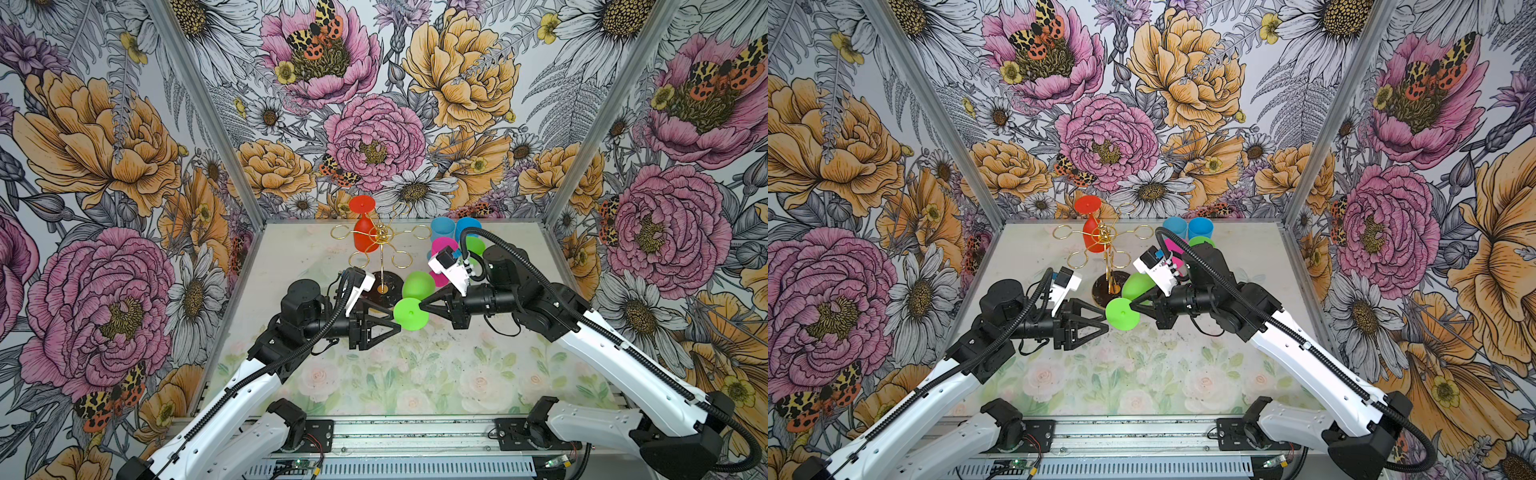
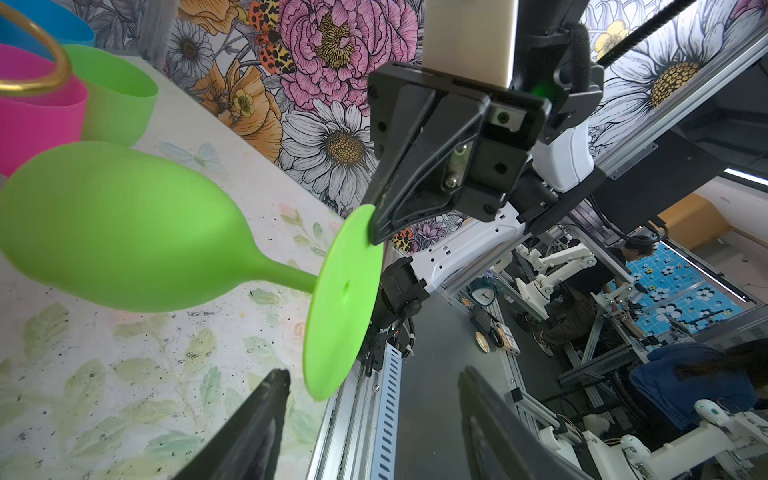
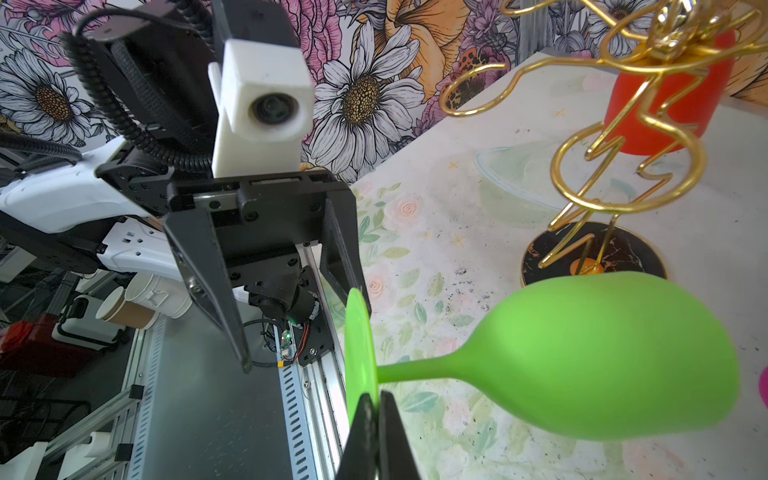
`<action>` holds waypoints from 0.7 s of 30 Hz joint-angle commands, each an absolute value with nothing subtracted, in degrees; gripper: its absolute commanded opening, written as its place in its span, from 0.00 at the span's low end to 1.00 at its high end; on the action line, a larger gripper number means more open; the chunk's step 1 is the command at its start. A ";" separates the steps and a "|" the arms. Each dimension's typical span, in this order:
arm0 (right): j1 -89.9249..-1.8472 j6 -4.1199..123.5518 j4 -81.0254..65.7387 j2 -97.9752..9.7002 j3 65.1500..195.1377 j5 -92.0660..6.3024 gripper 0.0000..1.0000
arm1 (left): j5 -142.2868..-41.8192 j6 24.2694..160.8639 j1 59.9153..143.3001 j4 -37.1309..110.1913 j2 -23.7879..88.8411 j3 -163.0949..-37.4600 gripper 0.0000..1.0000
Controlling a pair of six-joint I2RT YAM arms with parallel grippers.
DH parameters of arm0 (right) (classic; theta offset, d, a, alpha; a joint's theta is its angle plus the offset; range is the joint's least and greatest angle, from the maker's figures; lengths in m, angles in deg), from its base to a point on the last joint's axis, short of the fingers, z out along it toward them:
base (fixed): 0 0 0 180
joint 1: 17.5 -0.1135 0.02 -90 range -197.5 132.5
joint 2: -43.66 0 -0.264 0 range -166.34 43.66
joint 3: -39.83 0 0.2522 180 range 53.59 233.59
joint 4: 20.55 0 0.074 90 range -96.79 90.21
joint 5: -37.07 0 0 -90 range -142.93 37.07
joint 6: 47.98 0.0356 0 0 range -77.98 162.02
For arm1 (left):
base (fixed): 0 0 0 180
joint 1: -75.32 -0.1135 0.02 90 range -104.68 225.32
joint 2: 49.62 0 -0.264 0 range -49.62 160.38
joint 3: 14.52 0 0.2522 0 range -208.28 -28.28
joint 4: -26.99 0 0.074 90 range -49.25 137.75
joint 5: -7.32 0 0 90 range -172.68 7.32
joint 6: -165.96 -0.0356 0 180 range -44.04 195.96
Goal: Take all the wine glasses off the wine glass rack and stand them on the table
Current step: 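Grasp the green glass's foot with the left gripper beside the right gripper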
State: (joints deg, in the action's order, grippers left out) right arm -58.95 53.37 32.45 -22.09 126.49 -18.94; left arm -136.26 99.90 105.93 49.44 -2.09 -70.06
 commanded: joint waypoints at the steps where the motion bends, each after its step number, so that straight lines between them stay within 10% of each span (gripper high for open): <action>1: -59.43 53.90 28.95 -21.90 126.04 -17.87 0.00 | -137.84 100.31 106.59 48.10 -1.65 -70.43 0.65; 21: -59.95 55.72 25.46 -22.96 123.96 -16.72 0.00 | -135.95 101.23 107.23 47.05 -0.92 -69.88 0.34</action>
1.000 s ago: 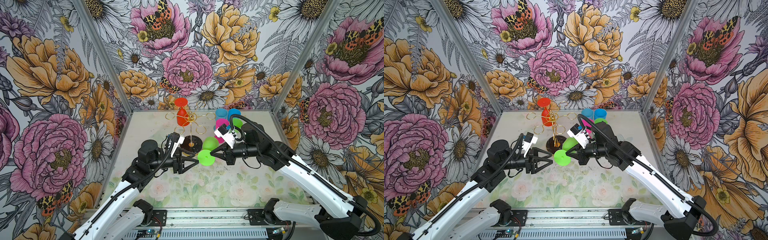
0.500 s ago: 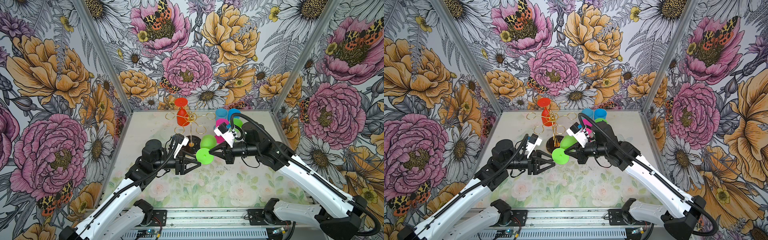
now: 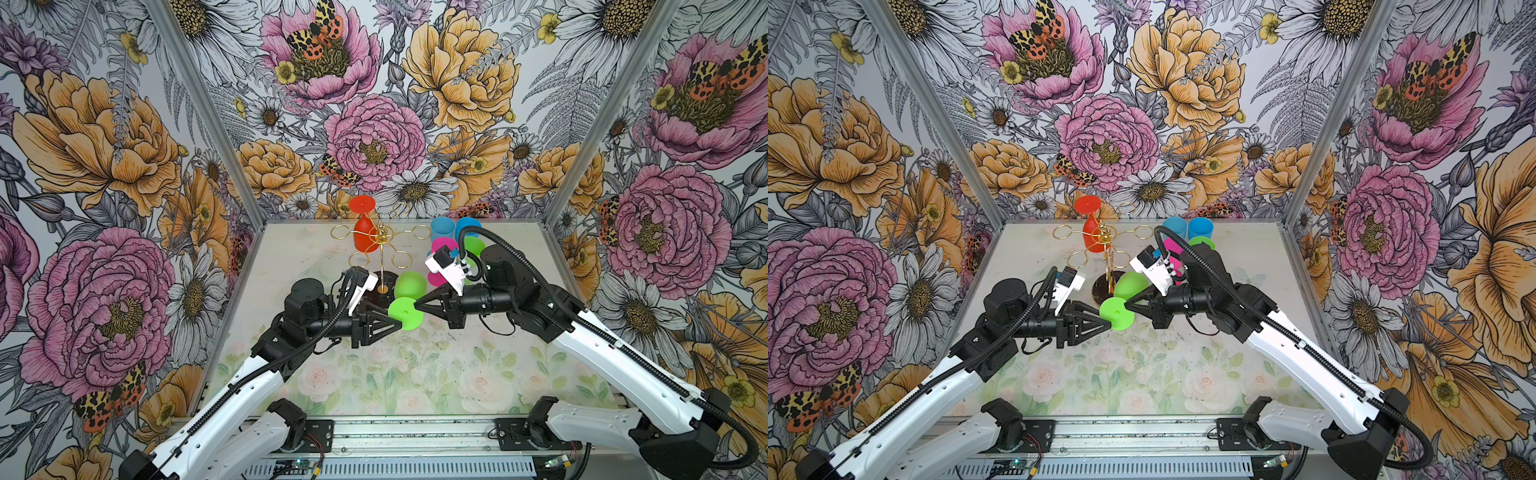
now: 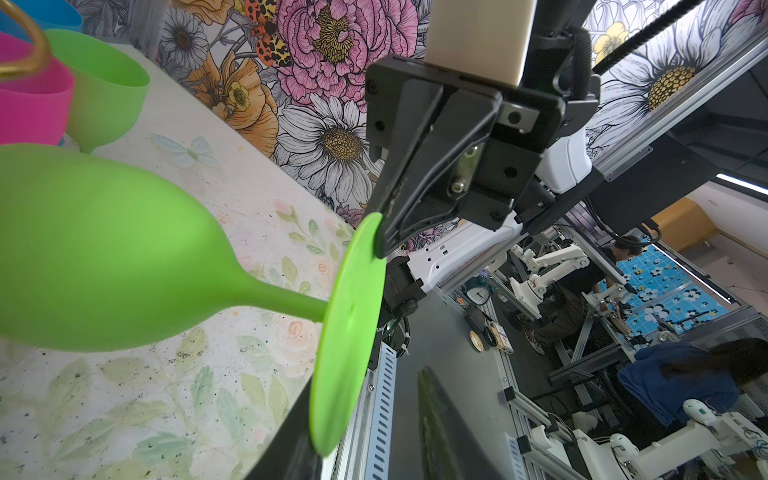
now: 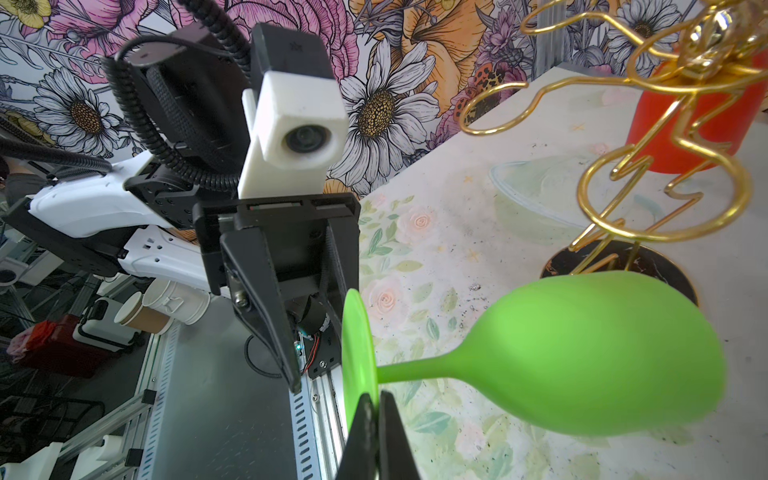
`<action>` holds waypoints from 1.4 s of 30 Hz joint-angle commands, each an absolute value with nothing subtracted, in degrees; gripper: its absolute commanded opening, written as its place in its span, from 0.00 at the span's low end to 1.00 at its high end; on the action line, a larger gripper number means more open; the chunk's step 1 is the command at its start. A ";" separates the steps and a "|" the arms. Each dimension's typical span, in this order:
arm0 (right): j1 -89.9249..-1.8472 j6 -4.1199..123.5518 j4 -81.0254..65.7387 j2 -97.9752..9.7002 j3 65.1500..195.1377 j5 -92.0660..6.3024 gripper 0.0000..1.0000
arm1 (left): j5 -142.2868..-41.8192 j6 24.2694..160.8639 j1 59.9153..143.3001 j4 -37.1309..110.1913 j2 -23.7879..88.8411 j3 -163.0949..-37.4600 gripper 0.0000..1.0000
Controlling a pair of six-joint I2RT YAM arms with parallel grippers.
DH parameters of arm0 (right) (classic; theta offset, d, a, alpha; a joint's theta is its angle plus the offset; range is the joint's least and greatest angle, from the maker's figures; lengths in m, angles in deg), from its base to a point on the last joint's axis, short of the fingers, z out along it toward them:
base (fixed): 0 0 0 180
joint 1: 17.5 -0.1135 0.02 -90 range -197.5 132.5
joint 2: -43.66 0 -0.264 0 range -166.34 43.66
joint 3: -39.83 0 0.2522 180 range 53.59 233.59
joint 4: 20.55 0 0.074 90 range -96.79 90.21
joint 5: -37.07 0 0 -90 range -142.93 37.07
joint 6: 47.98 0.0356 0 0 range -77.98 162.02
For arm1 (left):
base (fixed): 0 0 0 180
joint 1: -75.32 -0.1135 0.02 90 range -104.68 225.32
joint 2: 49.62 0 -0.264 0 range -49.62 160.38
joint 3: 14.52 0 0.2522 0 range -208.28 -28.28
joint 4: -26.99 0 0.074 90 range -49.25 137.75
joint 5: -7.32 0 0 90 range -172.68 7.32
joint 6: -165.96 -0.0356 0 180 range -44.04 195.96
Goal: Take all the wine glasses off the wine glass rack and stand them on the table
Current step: 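Grasp the green glass's foot with the left gripper beside the right gripper, then pull the green glass away with the left gripper while the right opens and withdraws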
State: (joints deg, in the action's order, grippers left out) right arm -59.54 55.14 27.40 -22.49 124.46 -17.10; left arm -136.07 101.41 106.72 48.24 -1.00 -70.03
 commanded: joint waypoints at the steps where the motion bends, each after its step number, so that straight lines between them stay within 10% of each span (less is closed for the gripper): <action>1: -59.96 55.67 25.51 -22.95 123.95 -16.71 0.00 | -135.94 101.20 107.25 46.97 -0.92 -69.94 0.32; 18: -59.96 55.75 25.54 -21.68 122.70 -17.15 0.00 | -131.24 100.24 107.12 49.97 -1.53 -69.58 0.04; 29: -58.54 58.90 25.64 -18.39 122.12 -19.23 0.43 | -125.69 100.17 107.68 54.15 -5.93 -67.61 0.00; 42: -49.55 66.60 25.64 -18.45 118.98 -19.64 0.65 | -107.53 90.26 117.66 58.08 -13.34 -65.98 0.00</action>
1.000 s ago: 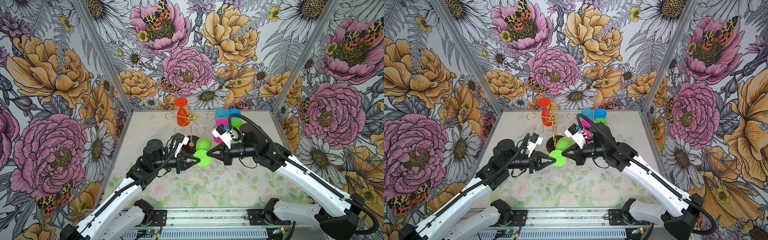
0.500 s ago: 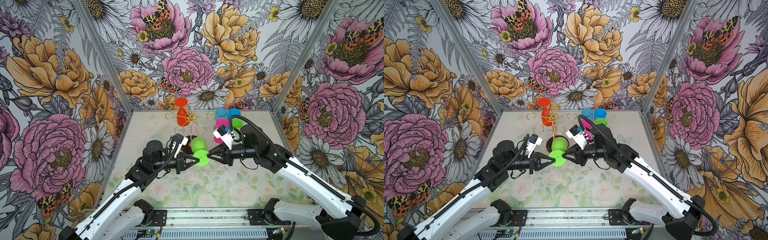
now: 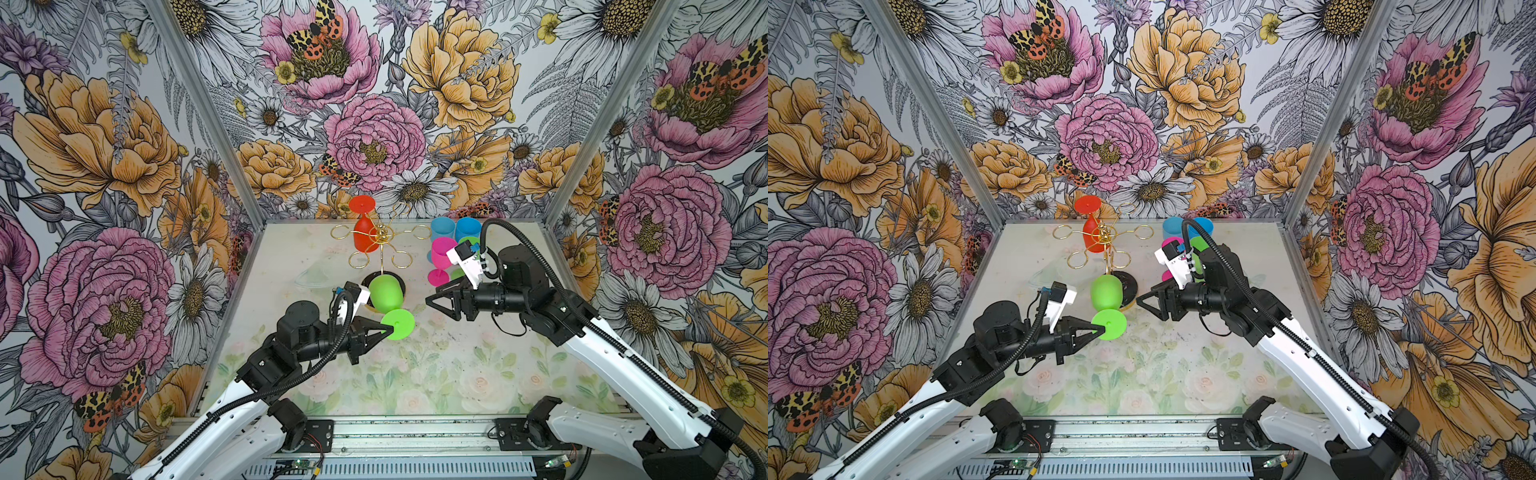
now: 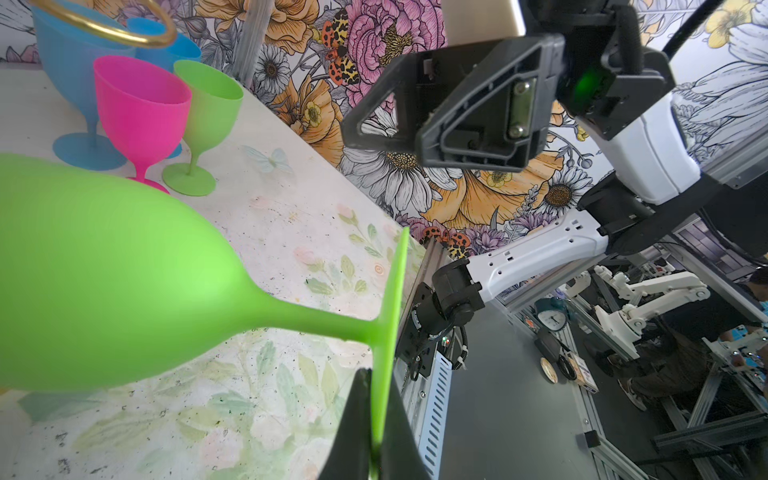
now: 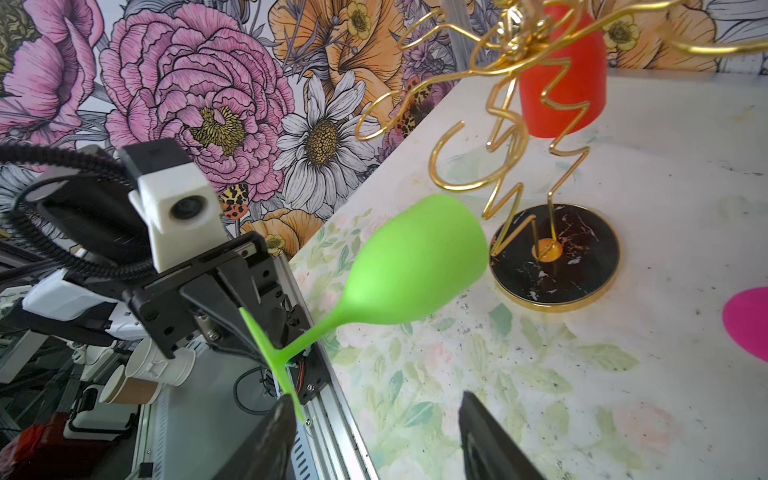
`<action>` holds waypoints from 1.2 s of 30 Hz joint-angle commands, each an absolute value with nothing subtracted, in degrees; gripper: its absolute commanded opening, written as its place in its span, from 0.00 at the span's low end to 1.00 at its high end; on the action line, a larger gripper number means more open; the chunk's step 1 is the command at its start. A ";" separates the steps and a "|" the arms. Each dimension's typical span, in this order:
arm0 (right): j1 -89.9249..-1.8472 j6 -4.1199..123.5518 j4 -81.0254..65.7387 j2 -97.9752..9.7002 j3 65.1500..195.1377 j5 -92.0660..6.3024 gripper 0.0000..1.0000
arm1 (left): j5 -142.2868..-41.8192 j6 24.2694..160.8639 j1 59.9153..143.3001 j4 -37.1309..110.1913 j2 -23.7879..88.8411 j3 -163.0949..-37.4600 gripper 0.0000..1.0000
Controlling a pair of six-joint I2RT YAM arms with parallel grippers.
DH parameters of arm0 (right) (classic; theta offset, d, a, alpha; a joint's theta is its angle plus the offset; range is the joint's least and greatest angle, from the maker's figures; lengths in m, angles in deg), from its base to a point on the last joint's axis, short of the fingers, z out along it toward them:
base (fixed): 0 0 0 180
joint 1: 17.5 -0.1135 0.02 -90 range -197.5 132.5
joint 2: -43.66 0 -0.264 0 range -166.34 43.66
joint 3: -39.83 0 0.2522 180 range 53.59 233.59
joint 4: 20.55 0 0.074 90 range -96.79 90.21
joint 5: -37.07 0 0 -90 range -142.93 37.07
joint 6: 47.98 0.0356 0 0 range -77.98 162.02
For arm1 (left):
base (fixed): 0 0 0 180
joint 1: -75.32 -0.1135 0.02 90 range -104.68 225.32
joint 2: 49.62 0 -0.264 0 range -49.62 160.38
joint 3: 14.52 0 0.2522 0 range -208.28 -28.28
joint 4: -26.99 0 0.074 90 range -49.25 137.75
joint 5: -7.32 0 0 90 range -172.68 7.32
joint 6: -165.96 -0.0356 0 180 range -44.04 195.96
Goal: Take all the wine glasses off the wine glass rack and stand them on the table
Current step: 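Pull the green glass away with the left gripper while the right opens and withdraws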
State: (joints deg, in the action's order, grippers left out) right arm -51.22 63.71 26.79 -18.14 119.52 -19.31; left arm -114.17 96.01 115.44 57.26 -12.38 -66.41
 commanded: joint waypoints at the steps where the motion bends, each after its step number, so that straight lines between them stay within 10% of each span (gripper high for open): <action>1: -48.75 67.12 25.64 -18.79 118.75 -19.64 0.66 | -106.94 89.00 118.49 58.38 -13.32 -66.06 0.00; 36: -41.89 71.11 28.13 -26.96 119.85 -16.23 0.74 | -67.98 53.36 146.22 61.32 -6.44 -62.30 0.00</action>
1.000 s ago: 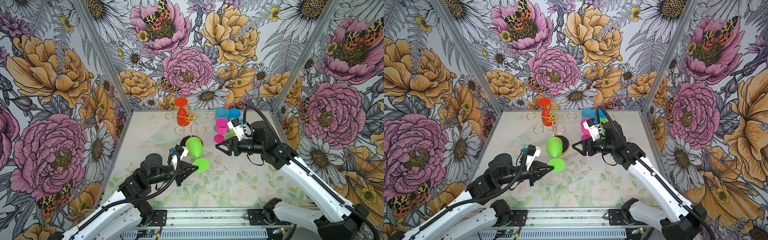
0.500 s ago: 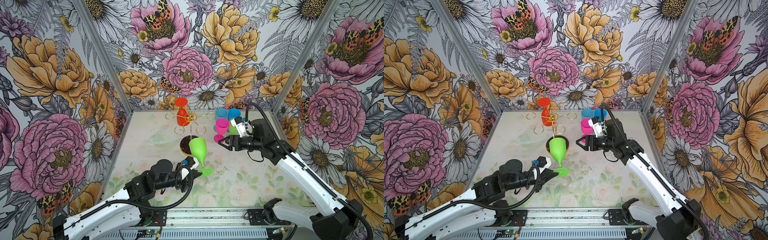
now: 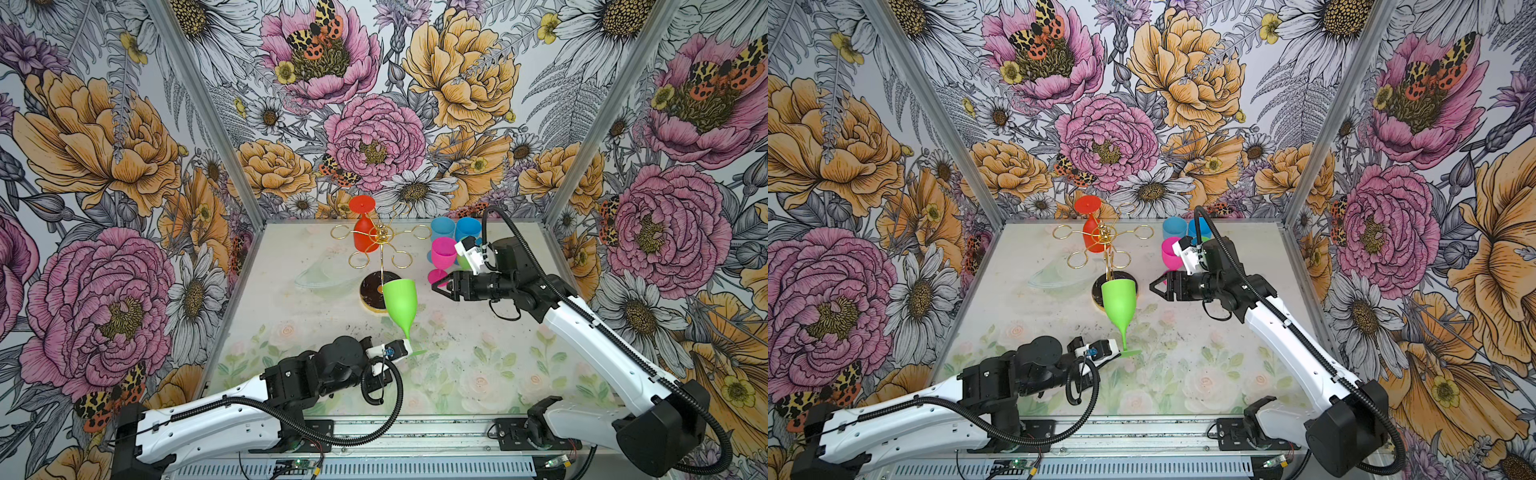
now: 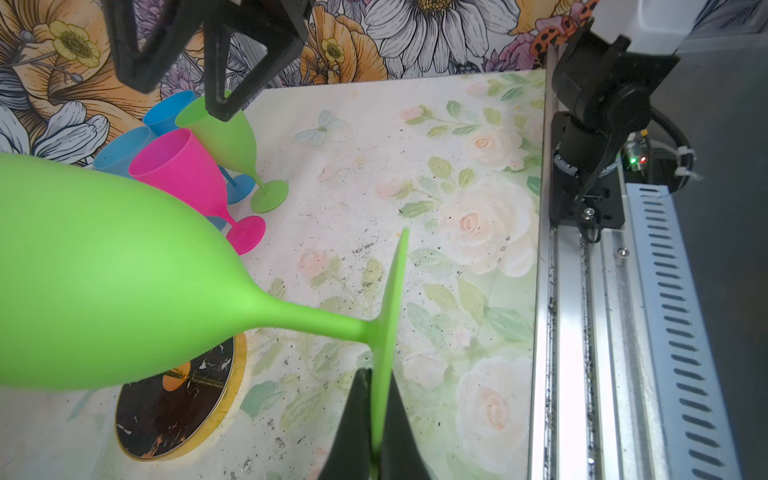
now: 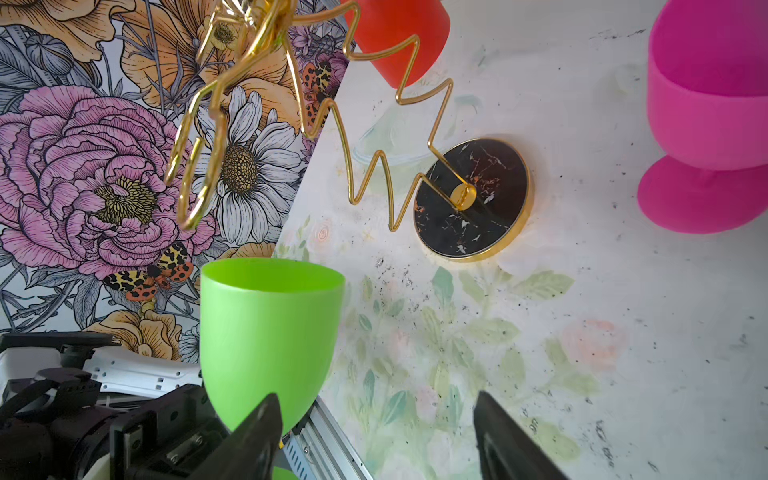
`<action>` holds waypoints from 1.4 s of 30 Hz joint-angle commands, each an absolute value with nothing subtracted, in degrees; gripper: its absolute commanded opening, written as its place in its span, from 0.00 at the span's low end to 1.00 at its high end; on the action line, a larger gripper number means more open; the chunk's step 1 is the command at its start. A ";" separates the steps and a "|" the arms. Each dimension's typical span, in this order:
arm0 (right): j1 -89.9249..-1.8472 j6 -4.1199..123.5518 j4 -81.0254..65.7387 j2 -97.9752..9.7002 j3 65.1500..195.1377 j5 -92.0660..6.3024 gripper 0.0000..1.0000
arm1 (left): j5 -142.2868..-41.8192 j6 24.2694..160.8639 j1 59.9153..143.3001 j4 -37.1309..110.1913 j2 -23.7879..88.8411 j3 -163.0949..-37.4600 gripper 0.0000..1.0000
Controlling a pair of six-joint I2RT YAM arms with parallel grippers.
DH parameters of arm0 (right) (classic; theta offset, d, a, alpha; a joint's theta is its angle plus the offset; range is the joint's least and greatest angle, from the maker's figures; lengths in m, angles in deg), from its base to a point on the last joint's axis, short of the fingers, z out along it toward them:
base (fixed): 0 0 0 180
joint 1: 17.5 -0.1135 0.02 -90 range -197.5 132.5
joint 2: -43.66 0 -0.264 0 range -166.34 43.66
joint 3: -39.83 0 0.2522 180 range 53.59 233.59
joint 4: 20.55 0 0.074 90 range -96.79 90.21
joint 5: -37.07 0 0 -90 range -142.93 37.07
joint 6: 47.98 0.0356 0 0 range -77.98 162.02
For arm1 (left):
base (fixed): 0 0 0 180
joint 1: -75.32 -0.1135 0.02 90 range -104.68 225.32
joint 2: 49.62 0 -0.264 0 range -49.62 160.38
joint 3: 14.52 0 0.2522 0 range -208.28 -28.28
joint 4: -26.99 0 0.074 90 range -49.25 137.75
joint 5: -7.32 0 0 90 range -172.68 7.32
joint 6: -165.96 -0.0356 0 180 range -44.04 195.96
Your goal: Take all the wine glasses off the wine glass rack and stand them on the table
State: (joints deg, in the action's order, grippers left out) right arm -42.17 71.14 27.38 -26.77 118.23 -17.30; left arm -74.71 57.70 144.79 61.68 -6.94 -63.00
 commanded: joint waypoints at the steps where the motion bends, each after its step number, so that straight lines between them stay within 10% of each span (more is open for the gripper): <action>1: -41.86 70.91 28.40 -26.91 120.10 -16.27 0.74 | -66.74 52.40 146.82 61.27 -6.03 -62.20 0.00; 42: -46.12 62.46 40.14 -38.37 134.36 -10.41 0.59 | -30.85 19.64 160.77 49.13 2.68 -53.26 0.00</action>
State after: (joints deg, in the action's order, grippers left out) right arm -45.71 63.58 39.53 -37.39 132.64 -11.83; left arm -35.07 22.66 160.33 53.90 2.55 -54.60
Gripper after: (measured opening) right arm 0.602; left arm 0.058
